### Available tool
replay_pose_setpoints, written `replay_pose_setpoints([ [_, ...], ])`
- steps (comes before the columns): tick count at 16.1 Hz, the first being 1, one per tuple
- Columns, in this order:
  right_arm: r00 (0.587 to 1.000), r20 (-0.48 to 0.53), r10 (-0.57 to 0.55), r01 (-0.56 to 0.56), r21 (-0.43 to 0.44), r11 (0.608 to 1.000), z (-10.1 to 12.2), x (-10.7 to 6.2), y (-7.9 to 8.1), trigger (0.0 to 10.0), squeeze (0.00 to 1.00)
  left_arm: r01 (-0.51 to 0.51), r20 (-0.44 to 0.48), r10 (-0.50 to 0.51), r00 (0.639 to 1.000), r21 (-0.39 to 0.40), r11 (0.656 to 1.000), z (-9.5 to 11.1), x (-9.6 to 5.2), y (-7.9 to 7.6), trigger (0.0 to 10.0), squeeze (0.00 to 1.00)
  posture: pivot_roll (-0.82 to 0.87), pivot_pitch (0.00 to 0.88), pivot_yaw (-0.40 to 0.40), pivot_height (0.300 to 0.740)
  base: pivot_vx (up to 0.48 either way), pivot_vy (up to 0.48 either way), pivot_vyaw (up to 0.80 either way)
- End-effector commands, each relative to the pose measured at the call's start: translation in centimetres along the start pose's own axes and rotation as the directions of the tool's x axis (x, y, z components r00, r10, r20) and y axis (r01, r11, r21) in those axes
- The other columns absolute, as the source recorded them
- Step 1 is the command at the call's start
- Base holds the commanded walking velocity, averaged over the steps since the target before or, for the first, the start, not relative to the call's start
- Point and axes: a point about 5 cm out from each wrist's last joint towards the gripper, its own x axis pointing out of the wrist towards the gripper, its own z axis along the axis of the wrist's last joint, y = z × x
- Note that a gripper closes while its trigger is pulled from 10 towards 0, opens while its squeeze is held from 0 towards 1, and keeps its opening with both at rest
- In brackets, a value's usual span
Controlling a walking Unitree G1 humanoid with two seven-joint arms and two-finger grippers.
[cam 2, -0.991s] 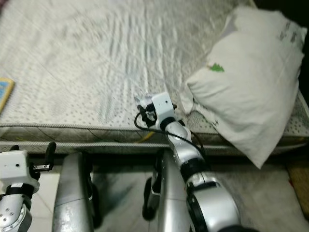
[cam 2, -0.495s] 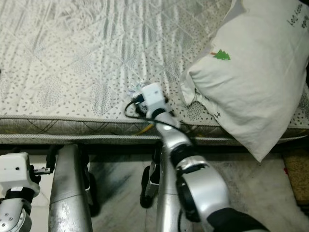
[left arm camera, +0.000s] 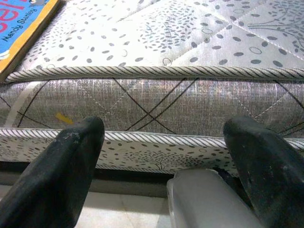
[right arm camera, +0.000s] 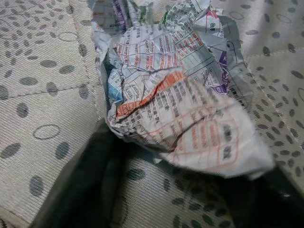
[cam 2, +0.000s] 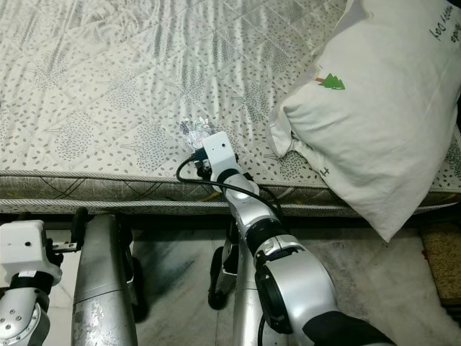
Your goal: Clean up the room
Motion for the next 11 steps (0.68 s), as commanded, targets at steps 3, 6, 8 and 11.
replay_pose_setpoints([
  [3,0.996,-0.084,-0.031,0.033,0.025,0.999,-1.8,-0.6,-1.2,0.0,0.00,-0.010,-0.023,0.010,1.000,0.004,1.000,-0.7,0.3,-0.1,10.0,0.00,0.22,0.311,-0.195,0.532,0.000,0.000,0.00],
  [6,0.997,-0.068,-0.036,0.038,0.034,0.999,-1.3,-0.5,-1.5,0.0,0.00,-0.018,-0.012,0.018,1.000,0.002,1.000,-0.6,0.7,0.0,10.0,0.00,0.22,0.293,-0.193,0.532,0.000,0.000,0.00],
  [8,0.997,-0.061,-0.042,0.045,0.048,0.998,-1.2,-0.4,-1.7,0.0,0.00,-0.016,0.001,0.016,1.000,0.001,1.000,-0.5,1.2,-0.2,10.0,0.00,0.23,0.282,-0.190,0.532,0.000,0.000,0.00],
  [11,0.997,-0.063,-0.050,0.053,0.053,0.997,-1.2,-0.5,-2.0,0.0,0.00,-0.017,0.010,0.017,1.000,0.006,1.000,-0.4,1.6,-0.1,10.0,0.00,0.23,0.272,-0.186,0.532,0.000,0.000,0.00],
])
